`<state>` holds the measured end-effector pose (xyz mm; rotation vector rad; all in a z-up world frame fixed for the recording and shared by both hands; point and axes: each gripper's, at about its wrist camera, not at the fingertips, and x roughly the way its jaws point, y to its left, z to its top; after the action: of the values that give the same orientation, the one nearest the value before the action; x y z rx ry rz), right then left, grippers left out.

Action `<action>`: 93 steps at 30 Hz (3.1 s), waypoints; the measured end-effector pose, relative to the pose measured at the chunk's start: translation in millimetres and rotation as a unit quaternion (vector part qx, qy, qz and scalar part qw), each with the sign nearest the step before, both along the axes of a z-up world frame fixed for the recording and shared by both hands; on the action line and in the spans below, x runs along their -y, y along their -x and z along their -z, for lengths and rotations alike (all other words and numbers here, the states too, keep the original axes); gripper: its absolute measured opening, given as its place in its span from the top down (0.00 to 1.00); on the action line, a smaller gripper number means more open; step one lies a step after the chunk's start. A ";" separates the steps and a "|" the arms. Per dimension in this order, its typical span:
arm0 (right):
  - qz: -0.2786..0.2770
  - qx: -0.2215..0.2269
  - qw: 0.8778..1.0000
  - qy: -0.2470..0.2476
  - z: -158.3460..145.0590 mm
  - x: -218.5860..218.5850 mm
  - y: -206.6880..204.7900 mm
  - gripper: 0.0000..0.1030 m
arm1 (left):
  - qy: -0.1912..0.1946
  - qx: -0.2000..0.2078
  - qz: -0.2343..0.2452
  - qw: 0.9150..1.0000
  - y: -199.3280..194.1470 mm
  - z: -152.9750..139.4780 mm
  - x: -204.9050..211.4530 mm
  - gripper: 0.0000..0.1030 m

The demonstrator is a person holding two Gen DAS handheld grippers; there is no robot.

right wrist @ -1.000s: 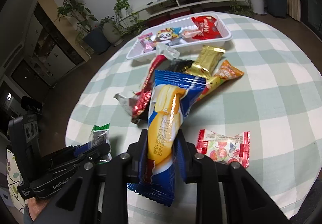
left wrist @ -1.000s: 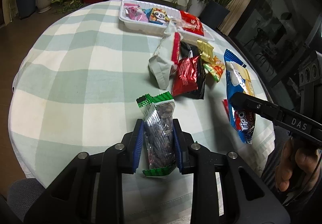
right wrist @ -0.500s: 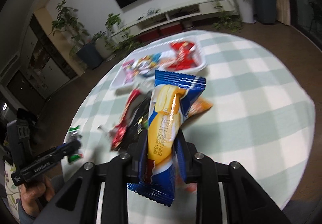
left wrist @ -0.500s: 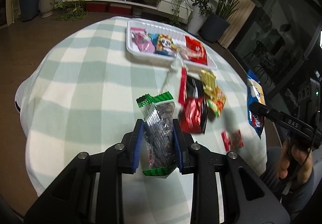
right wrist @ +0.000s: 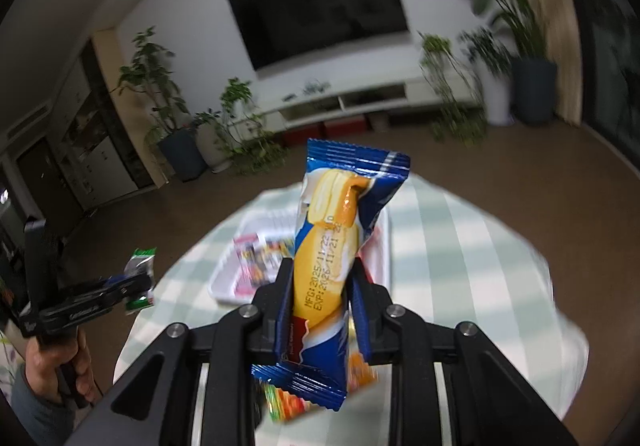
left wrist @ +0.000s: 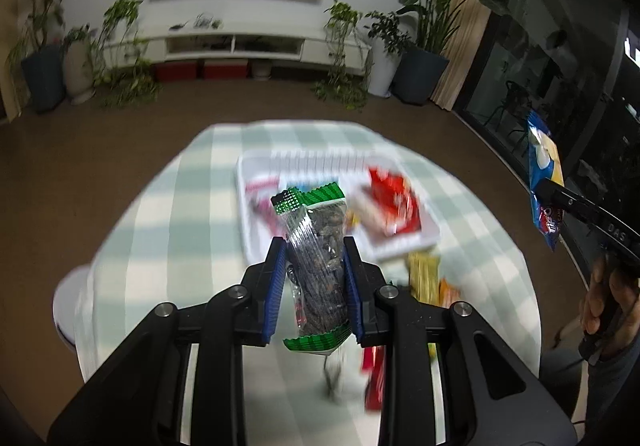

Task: Organize snacks
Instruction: 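Carry the seed bag and blue bread bag into the white tray, then release both bags in the tray and move both grippers back to the pile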

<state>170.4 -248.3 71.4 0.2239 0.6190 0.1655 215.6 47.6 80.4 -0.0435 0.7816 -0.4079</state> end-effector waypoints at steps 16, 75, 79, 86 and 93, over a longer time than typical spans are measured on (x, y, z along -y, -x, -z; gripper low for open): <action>-0.080 -0.089 0.990 0.073 63.1 -72.9 -146.4 0.73 | -0.022 -0.055 -0.002 0.998 -139.2 66.7 28.9 0.76; -0.099 -0.053 0.990 0.080 51.2 -49.0 -96.3 0.10 | -0.081 0.029 0.026 0.996 -72.0 59.1 42.5 0.00; -0.096 -0.021 0.995 0.018 29.3 -28.6 -42.6 0.06 | -0.089 0.049 0.032 0.994 -24.7 52.0 36.4 0.00; -0.079 -0.012 0.996 -0.046 43.5 -18.7 45.9 0.03 | -0.070 -0.003 -0.012 0.997 44.4 75.0 13.9 0.00; -0.053 -0.075 0.988 -0.123 103.0 -18.3 106.1 0.03 | -0.017 -0.067 -0.037 0.997 89.5 111.5 -8.6 0.00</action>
<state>64.2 -230.1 -31.6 0.4462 0.7612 0.3308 126.0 56.2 -31.1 -0.0693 0.9156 -0.3231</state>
